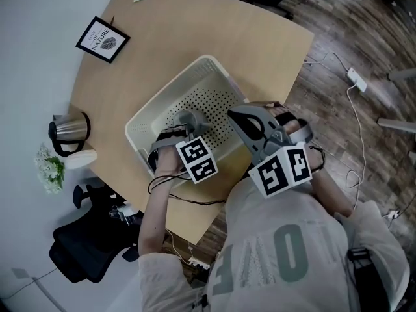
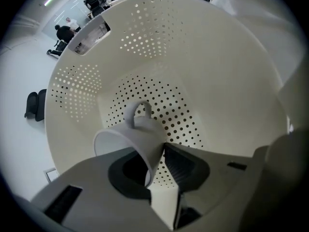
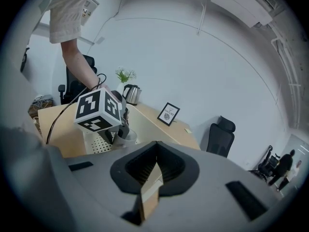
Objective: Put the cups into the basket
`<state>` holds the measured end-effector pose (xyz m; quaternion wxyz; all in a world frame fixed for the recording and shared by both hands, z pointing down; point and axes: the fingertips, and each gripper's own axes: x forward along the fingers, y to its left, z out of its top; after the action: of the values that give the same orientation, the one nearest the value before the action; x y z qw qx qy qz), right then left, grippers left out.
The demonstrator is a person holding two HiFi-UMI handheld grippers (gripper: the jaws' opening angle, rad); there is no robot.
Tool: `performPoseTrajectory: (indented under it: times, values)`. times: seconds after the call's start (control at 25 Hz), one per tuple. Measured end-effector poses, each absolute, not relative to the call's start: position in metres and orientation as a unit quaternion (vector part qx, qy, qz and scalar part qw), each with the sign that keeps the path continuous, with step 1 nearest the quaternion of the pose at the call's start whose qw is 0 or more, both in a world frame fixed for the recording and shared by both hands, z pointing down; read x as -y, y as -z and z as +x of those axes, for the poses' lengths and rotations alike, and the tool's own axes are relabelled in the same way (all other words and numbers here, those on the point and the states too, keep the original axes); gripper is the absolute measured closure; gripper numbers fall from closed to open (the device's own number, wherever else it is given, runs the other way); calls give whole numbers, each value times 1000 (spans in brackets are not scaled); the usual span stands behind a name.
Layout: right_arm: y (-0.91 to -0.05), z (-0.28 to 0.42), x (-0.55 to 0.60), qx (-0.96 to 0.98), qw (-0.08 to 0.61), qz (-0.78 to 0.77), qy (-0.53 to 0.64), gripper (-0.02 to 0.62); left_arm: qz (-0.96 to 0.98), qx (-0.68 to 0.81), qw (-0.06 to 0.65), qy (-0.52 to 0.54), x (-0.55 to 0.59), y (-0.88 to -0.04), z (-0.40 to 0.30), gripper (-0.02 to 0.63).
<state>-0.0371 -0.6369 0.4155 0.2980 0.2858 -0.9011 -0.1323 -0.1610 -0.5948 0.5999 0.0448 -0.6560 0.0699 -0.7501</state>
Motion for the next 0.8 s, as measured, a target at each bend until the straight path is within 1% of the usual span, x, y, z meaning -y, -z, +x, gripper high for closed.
performPoseTrajectory:
  times: [0.32, 0.44, 0.48, 0.52, 0.56, 0.64, 0.72, 0.8]
  values:
    - [-411, -52, 632, 905, 294, 270, 144, 597, -683, -105, 44, 722, 591, -567, -152, 506]
    - [-409, -57, 631, 907, 294, 262, 152, 597, -720, -154, 36, 676, 590, -526, -147, 509]
    - [-407, -58, 632, 908, 293, 259, 154, 597, -739, -188, 31, 646, 594, -506, -145, 524]
    - [-404, -59, 633, 909, 289, 257, 155, 597, -760, -233, 25, 607, 602, -483, -144, 549]
    - [-400, -61, 635, 912, 282, 256, 153, 597, -778, -287, 18, 558, 611, -458, -144, 597]
    - [-388, -65, 640, 921, 258, 254, 143, 597, -803, -417, -4, 427, 632, -407, -151, 598]
    - [-372, -73, 644, 933, 223, 251, 127, 597, -791, -567, -28, 229, 646, -355, -173, 598]
    - [-356, -84, 646, 944, 190, 247, 111, 597, -738, -674, -44, 12, 642, -322, -208, 598]
